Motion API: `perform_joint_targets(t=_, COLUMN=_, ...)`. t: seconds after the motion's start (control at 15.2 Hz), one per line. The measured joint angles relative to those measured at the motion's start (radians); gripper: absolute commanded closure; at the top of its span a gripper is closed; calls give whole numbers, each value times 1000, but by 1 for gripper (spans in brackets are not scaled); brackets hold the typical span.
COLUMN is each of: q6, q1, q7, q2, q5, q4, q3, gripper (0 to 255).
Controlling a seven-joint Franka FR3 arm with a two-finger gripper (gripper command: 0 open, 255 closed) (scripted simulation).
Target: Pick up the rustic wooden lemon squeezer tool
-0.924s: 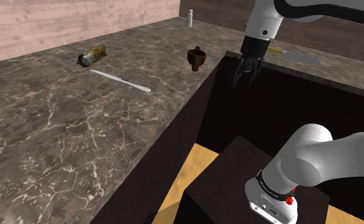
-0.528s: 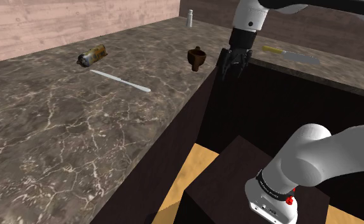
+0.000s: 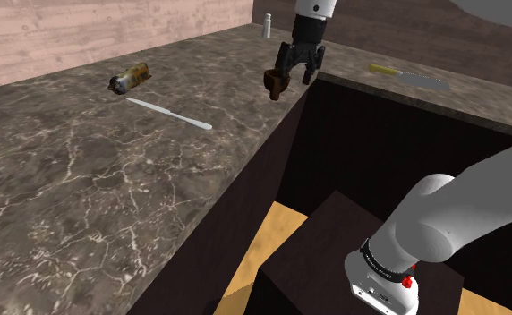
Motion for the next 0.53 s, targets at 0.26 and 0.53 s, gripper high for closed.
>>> perform_joint_targets(t=0.26, q6=-24, q1=3, q7=2, q2=155, q5=-6, q4=192, q3=3, gripper=0)
perform_joint_targets(t=0.53, q6=-37, q1=3, q7=-3, q2=263, q5=-13, q4=322, q3=1, gripper=0)
